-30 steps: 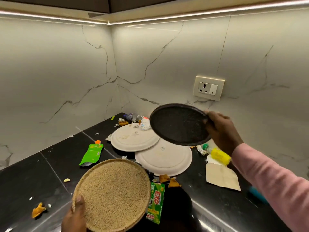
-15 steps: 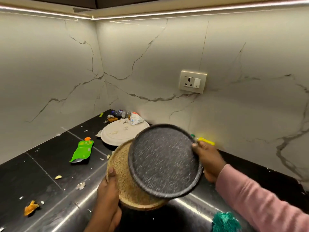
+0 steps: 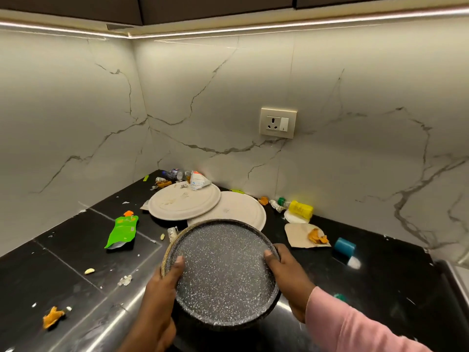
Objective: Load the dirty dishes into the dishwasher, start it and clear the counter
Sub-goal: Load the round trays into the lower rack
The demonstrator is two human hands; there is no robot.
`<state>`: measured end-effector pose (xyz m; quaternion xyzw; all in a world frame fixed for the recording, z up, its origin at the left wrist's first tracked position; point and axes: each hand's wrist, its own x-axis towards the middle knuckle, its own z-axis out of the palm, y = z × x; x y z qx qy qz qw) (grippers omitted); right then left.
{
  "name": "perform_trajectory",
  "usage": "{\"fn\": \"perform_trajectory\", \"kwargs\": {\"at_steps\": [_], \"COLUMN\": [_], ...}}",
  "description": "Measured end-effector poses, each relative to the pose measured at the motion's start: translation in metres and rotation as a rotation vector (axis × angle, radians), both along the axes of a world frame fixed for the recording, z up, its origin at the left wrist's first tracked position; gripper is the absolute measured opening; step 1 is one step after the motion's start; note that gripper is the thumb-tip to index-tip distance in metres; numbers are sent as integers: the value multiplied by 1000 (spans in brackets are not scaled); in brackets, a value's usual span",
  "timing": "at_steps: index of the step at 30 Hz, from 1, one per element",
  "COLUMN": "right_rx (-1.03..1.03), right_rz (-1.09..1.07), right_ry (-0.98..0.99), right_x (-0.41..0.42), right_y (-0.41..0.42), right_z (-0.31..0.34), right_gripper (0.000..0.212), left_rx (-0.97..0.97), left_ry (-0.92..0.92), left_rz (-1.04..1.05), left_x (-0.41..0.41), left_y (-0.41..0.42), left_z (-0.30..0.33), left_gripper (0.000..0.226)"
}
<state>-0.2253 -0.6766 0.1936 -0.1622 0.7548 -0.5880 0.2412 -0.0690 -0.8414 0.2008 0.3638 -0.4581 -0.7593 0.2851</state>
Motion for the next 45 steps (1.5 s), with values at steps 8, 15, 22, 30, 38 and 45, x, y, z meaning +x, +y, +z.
{"fn": "perform_trajectory", "kwargs": {"at_steps": [8, 15, 22, 30, 38, 45], "right_rx": [98, 158, 259, 308, 516, 576], "right_rz": [-363, -652, -833, -914, -921, -962], "right_ry": [164, 261, 227, 64, -83, -179], "right_x": [116, 271, 395, 511, 671, 750], "right_y": [51, 124, 211, 318, 446, 545], "right_z": [-21, -48, -89, -151, -244, -297], "right_gripper": [20, 17, 14, 20, 24, 21], "left_rx": [11, 11, 137, 141, 105, 174], "left_ry": [29, 31, -58, -126, -273, -372], "left_rz": [-174, -315, -524, -661, -780, -831], "left_x": [76, 188, 279, 360, 503, 565], "left_y": [35, 98, 179, 279, 397, 489], "left_z": [-12, -49, -85, -154, -249, -307], "left_gripper": [30, 42, 36, 26, 50, 47]}}
